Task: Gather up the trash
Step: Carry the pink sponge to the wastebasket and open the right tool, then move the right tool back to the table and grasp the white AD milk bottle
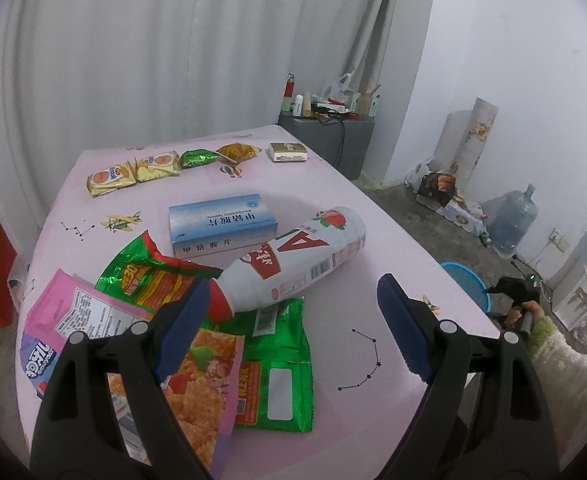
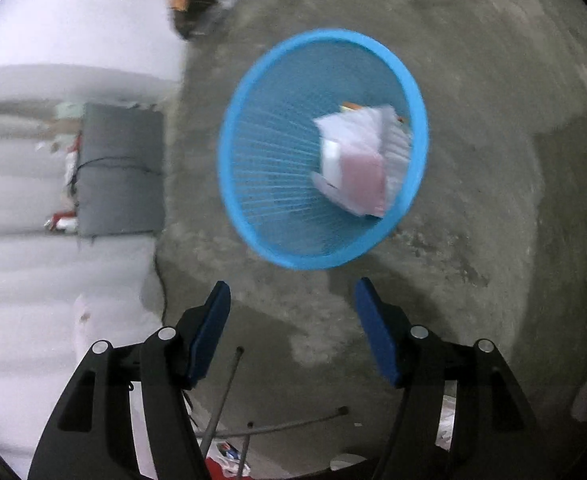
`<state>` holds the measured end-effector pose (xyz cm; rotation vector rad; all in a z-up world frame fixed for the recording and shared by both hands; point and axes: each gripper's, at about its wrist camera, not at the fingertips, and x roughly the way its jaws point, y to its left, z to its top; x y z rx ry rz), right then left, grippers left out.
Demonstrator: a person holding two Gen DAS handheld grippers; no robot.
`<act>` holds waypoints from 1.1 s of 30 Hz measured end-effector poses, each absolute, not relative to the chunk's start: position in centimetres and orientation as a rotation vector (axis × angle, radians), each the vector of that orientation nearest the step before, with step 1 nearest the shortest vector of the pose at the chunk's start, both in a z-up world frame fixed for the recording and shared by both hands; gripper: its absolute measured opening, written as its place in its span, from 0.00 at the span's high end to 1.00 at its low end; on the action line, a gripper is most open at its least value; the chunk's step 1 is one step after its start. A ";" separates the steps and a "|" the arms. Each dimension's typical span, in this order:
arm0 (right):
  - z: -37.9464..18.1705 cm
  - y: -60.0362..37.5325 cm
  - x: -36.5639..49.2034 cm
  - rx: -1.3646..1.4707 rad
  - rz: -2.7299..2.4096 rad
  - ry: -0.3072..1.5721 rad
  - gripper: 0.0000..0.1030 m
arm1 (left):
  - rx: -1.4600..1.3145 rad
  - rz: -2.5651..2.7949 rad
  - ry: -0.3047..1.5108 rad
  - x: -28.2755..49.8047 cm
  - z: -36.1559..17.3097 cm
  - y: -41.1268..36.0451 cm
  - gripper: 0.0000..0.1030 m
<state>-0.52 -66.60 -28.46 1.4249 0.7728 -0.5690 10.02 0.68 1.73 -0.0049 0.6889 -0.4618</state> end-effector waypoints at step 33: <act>-11.3 -26.3 15.0 1.183 0.307 1.057 0.24 | -0.057 -0.419 0.747 6.3 -1.2 6.8 0.21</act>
